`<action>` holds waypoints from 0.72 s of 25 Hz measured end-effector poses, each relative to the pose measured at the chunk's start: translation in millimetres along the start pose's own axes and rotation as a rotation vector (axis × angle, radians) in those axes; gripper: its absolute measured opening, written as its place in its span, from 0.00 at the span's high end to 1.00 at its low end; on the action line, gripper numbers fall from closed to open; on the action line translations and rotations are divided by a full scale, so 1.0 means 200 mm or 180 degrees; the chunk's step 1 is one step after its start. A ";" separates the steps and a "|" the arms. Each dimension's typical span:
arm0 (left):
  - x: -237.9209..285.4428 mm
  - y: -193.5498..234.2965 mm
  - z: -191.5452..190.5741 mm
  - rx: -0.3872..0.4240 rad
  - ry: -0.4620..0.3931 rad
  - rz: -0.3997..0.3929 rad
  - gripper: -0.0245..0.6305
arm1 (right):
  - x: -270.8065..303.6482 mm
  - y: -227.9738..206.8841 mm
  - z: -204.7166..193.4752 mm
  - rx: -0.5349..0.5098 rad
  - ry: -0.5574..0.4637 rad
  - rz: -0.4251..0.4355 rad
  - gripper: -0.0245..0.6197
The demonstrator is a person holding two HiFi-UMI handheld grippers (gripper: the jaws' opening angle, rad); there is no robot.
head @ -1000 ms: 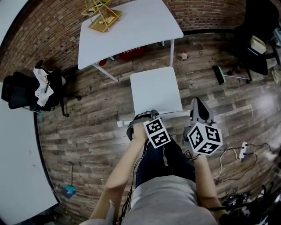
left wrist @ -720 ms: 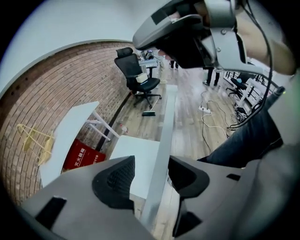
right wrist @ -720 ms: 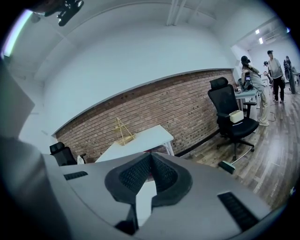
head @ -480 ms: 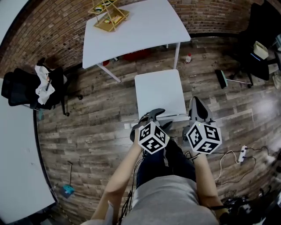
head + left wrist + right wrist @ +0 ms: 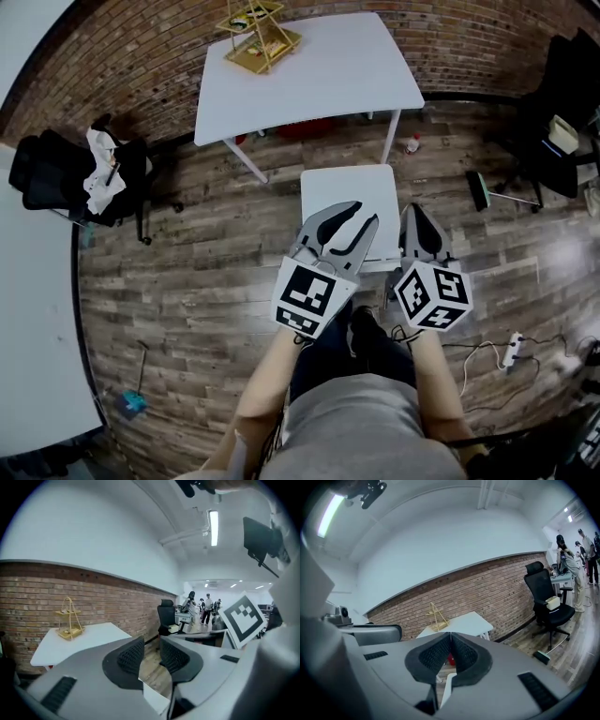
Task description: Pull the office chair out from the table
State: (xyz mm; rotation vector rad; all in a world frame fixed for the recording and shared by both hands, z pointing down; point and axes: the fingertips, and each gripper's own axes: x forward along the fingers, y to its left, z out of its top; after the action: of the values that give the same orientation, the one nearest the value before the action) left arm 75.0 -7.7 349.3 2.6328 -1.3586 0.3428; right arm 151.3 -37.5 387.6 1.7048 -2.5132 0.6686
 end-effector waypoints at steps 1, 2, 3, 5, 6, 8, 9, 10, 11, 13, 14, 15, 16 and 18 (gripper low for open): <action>-0.01 0.02 0.03 -0.0009 -0.0056 0.0061 0.80 | 0.01 0.03 0.02 -0.0023 -0.0026 0.0040 0.94; -0.02 0.04 0.06 -0.0039 -0.0113 0.0118 0.80 | 0.01 0.05 0.03 -0.0045 -0.0050 0.0078 0.94; -0.03 0.06 0.09 -0.0073 -0.0177 0.0195 0.81 | 0.02 0.08 0.05 -0.0059 -0.0071 0.0113 0.94; -0.07 0.12 0.14 -0.0098 -0.0329 0.0460 0.90 | 0.03 0.13 0.08 -0.0071 -0.0109 0.0179 0.94; -0.10 0.16 0.17 -0.0082 -0.0416 0.0632 0.94 | 0.03 0.16 0.10 -0.0079 -0.0127 0.0211 0.94; -0.15 0.22 0.21 -0.0044 -0.0537 0.0946 0.94 | 0.04 0.21 0.13 -0.0101 -0.0166 0.0278 0.94; -0.18 0.24 0.22 -0.0044 -0.0566 0.1061 0.94 | 0.04 0.24 0.14 -0.0109 -0.0187 0.0313 0.94; -0.20 0.26 0.23 -0.0061 -0.0587 0.1147 0.94 | 0.05 0.26 0.16 -0.0120 -0.0209 0.0346 0.94; -0.21 0.28 0.24 -0.0082 -0.0596 0.1211 0.94 | 0.05 0.29 0.17 -0.0137 -0.0232 0.0377 0.94; -0.23 0.30 0.24 -0.0107 -0.0576 0.1306 0.94 | 0.05 0.34 0.20 -0.0202 -0.0277 0.0429 0.94; -0.24 0.31 0.23 -0.0110 -0.0556 0.1345 0.94 | 0.05 0.36 0.21 -0.0238 -0.0298 0.0450 0.94; -0.24 0.32 0.23 -0.0110 -0.0534 0.1381 0.94 | 0.05 0.38 0.22 -0.0267 -0.0315 0.0468 0.94; -0.25 0.32 0.22 -0.0111 -0.0513 0.1419 0.94 | 0.05 0.39 0.23 -0.0283 -0.0330 0.0483 0.94; -0.26 0.34 0.21 -0.0125 -0.0476 0.1488 0.94 | 0.05 0.40 0.23 -0.0289 -0.0346 0.0499 0.94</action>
State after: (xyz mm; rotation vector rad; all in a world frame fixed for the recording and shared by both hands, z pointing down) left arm -4.3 -16.4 297.3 2.3227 -2.0052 0.1708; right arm 85.5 -38.2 321.0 1.5680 -2.7274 0.4731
